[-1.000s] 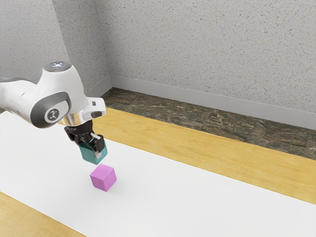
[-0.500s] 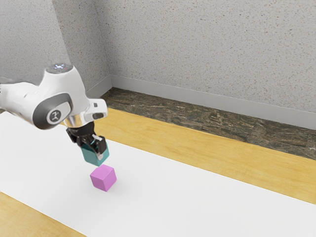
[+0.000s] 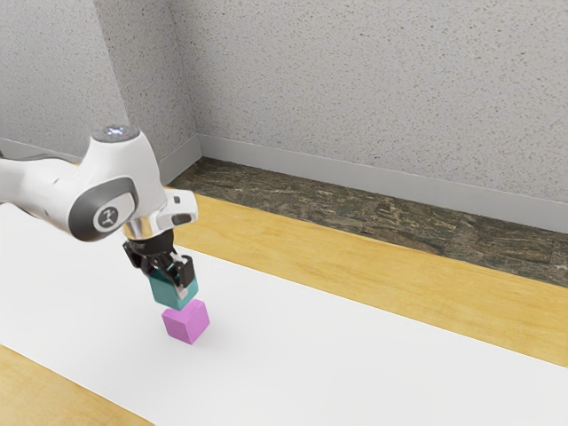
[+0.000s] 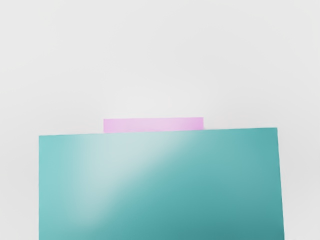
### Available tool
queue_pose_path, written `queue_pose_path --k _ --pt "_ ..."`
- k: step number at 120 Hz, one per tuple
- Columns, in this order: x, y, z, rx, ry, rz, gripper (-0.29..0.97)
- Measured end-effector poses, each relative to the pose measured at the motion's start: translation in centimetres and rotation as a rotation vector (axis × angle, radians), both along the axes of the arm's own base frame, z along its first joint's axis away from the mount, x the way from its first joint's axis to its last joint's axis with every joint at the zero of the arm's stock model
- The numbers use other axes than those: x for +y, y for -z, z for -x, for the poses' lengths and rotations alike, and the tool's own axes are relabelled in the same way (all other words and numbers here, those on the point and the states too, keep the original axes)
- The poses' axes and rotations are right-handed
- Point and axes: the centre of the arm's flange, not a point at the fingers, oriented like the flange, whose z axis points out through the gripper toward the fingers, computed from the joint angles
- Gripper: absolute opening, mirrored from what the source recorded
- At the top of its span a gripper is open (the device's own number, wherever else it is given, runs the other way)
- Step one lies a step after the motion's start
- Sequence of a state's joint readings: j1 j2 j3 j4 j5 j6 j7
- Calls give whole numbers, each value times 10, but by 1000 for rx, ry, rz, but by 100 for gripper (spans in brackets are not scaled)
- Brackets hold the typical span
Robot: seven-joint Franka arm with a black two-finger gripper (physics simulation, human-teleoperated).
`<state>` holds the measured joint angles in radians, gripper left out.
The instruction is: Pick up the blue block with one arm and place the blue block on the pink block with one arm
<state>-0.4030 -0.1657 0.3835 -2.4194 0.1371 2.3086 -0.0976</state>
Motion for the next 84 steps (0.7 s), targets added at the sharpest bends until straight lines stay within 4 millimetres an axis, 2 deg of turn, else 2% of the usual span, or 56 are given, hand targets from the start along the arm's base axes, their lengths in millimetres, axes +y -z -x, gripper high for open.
queue_pose_path --k 32,57,84 --pt "0 1 1 2 -2 7 39" --pt "0 1 1 4 -16 27 56" --pt "1 2 1 6 -20 32 64"
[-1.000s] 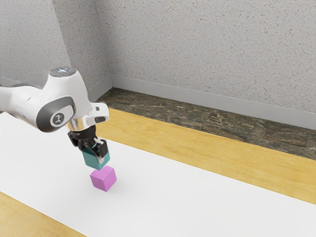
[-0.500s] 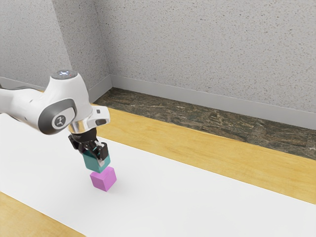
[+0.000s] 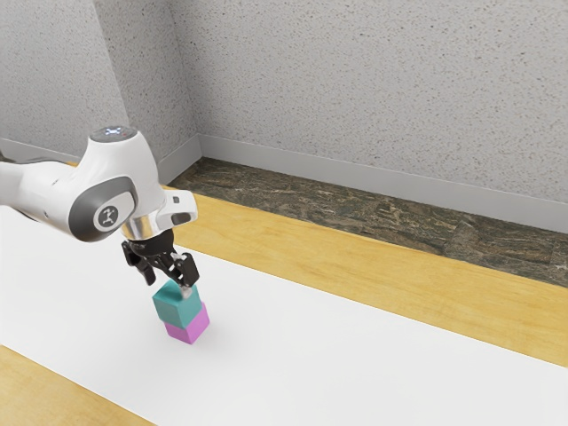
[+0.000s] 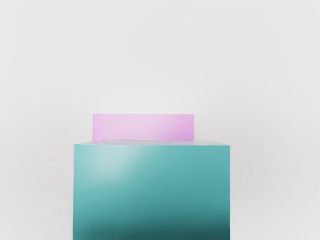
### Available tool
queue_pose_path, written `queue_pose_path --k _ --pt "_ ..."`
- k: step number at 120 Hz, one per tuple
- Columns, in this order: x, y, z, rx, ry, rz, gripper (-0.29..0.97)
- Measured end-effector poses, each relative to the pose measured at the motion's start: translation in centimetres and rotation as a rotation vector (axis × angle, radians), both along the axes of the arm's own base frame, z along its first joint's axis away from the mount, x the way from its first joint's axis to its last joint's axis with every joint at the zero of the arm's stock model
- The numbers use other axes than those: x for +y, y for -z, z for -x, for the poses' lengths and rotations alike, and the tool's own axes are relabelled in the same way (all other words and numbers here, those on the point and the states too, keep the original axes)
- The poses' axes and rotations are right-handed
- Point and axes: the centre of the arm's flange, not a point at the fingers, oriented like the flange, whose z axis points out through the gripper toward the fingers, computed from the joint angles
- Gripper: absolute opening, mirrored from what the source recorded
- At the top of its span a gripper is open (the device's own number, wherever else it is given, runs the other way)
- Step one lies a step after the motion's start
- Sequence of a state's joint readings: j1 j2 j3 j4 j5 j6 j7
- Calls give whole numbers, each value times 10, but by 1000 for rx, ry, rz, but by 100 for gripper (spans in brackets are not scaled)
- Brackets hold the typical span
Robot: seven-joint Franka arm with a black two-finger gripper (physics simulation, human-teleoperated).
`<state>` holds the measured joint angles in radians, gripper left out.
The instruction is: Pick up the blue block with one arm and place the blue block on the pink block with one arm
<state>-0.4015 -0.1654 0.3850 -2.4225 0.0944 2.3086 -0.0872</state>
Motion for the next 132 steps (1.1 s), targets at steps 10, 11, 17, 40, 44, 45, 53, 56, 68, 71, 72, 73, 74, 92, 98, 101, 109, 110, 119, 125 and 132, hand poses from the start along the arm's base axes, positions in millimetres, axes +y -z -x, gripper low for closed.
queue_pose_path --k 10,11,17,40,44,45,53,56,68,71,72,73,74,92,98,101,109,110,119,125,132 --pt "0 0 0 -1 0 1 65" --pt "0 0 0 -1 0 1 65" --pt "0 -1 0 -2 1 1 66" --pt "1 -9 -1 -11 -5 14 67" --pt "2 -12 0 -15 -8 18 67" --pt "3 -14 0 -16 -8 19 67" --pt "5 -37 2 -48 -10 37 67" --pt "7 -55 1 -72 -11 47 68" --pt "13 -104 -2 -103 -15 59 68" --pt "14 -110 -3 -99 -15 59 68" --pt "14 -112 -3 -97 -15 58 68" --pt "14 -114 -3 -95 -15 58 68" --pt "14 -115 -2 -93 -15 58 68" --pt "13 -120 2 -36 -8 50 68" --pt "13 -120 3 -21 -8 49 68" --pt "13 -120 4 -14 -8 48 68" --pt "14 -119 5 0 -8 46 68" --pt "14 -119 6 1 -8 46 68" --pt "15 -120 6 10 -10 46 68" --pt "17 -126 5 9 -13 45 68" --pt "20 -153 -1 -13 -18 47 68"
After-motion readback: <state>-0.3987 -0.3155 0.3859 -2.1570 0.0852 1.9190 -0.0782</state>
